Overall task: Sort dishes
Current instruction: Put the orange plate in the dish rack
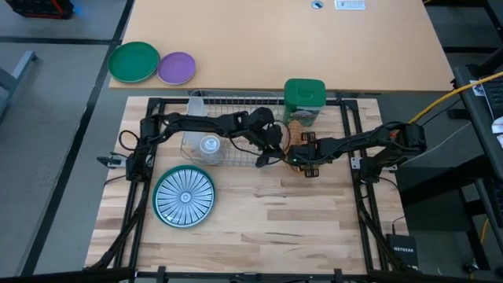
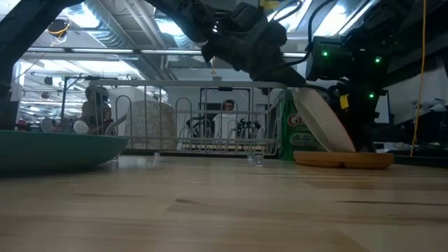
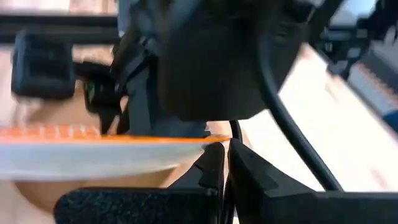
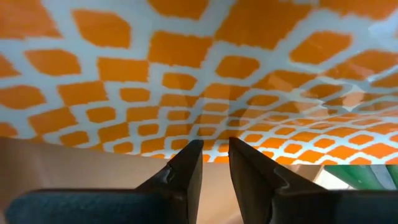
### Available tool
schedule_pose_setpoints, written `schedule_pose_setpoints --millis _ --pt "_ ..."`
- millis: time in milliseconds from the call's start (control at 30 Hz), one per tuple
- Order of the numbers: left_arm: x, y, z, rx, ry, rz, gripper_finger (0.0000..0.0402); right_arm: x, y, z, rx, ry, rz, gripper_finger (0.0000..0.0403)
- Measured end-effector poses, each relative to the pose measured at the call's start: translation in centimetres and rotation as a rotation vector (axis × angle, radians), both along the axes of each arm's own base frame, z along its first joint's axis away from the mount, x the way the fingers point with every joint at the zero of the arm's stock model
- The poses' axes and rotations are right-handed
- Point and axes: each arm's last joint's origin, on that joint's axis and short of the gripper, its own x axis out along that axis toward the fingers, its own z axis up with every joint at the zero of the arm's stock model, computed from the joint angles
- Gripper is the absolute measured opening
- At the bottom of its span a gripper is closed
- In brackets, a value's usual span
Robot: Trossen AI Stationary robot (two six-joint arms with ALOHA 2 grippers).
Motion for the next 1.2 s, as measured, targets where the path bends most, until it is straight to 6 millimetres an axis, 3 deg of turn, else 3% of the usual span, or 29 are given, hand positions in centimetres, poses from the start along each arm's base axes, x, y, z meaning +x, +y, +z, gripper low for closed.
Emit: schedule_pose_setpoints --millis 633,1200 --pt "0.1 0.0 0.3 0.46 -0.177 -0.249 0.0015 0.1 0.1 0.1 0.013 0.011 0.043 0.0088" --pt "-0.7 -0.1 3.7 0.721 -0.173 -0.067 0.0015 0.3 0.1 0.2 0.019 -0.003 0.076 0.0088"
